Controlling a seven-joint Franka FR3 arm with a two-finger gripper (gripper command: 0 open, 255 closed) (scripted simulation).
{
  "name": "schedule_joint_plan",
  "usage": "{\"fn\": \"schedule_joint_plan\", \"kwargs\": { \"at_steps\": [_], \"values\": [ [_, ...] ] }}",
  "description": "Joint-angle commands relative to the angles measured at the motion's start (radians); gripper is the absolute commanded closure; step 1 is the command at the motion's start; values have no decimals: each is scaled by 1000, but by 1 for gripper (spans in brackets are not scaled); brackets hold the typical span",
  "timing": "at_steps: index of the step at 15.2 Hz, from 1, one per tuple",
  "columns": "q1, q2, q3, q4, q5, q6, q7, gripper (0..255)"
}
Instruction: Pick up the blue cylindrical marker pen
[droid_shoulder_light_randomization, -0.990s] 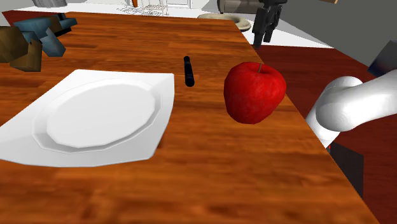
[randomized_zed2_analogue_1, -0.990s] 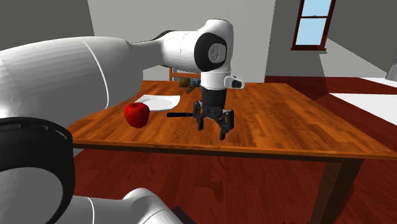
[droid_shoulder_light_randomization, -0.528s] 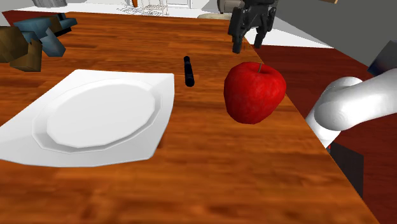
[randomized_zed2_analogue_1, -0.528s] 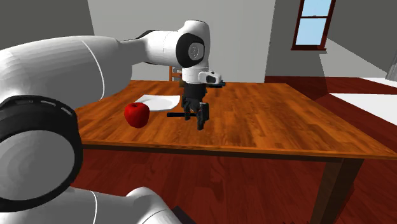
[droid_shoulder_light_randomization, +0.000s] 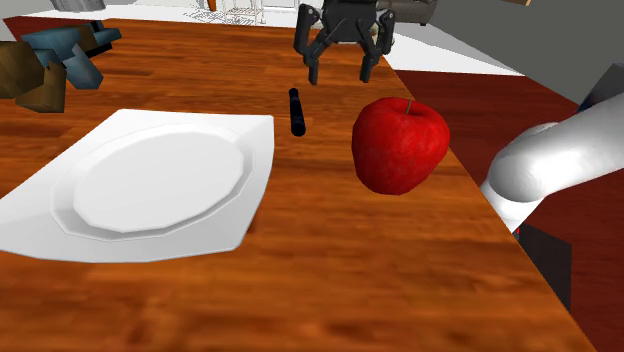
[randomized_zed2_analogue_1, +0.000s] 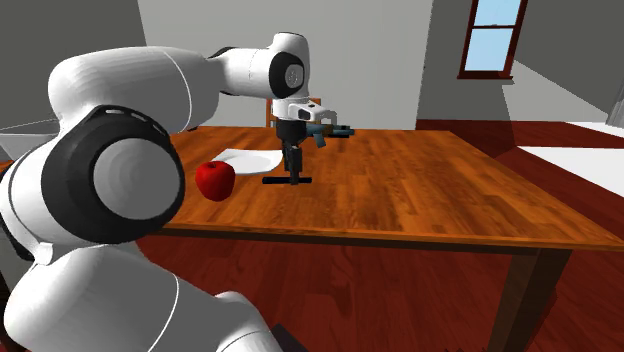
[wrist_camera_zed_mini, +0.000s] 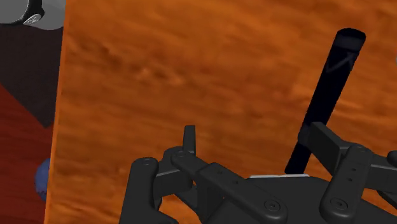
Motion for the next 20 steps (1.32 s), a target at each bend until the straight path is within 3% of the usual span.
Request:
{"fn": "schedule_joint_plan", "kwargs": {
  "at_steps": [1,5,14,15,20],
  "values": [
    [-39,60,75,61,1,25,129,0],
    [-120,182,208,180,-38,59,336,0],
    [-107,157,216,62,-17,155,318,0],
    [-107,158,217,63,-17,156,318,255],
    [-107,157,216,63,-17,155,318,255]
  ]
}}
